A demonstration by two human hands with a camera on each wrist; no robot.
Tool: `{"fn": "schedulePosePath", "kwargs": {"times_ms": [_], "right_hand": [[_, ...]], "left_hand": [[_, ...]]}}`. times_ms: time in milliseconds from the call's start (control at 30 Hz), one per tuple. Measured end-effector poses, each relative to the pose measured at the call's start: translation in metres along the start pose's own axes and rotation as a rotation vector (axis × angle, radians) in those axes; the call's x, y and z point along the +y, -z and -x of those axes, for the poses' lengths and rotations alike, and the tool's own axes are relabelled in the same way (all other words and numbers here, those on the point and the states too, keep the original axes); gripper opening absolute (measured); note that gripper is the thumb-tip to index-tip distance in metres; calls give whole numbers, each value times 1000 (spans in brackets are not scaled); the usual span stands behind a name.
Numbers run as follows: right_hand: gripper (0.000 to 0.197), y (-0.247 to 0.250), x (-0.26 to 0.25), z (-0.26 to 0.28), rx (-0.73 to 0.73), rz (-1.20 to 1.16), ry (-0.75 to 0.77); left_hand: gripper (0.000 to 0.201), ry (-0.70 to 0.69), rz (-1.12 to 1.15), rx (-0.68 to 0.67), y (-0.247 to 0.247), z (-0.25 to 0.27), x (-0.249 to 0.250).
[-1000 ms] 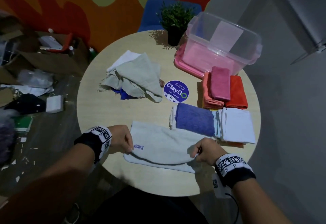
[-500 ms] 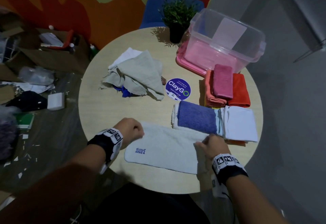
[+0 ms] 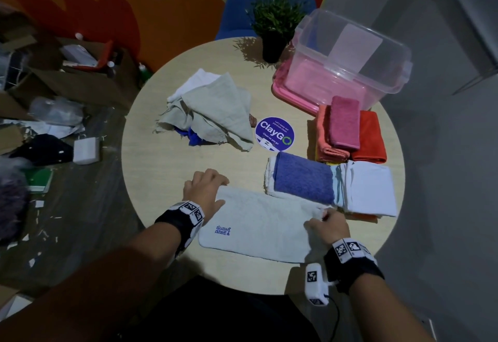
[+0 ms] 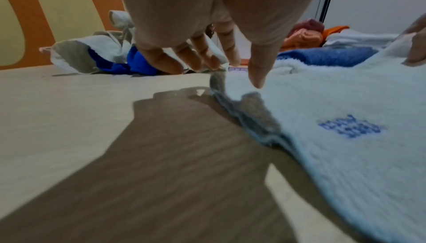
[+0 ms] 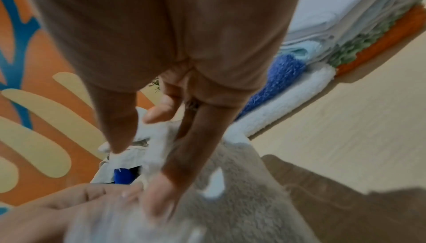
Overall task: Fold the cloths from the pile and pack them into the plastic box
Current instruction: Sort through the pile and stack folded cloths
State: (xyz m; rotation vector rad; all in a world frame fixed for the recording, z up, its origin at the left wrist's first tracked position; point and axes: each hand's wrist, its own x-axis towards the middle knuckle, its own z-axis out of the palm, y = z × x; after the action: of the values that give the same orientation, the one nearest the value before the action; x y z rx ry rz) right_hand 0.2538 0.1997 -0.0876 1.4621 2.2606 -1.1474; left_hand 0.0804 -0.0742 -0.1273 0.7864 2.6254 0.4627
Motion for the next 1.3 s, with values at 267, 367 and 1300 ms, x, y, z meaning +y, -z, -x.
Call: {"fn": "schedulePosePath", "kwargs": {"times_ms": [267, 367, 1300], "right_hand": [[26, -4, -45, 23, -197, -29, 308], [27, -25, -63, 34, -368, -136, 291], [43, -53, -21, 16, -425, 241, 653]], "left_hand": [[27, 262, 909, -377, 4, 5, 48], [29, 288, 839, -433, -2, 5, 52], [17, 321, 887, -376, 29, 0, 86]]}}
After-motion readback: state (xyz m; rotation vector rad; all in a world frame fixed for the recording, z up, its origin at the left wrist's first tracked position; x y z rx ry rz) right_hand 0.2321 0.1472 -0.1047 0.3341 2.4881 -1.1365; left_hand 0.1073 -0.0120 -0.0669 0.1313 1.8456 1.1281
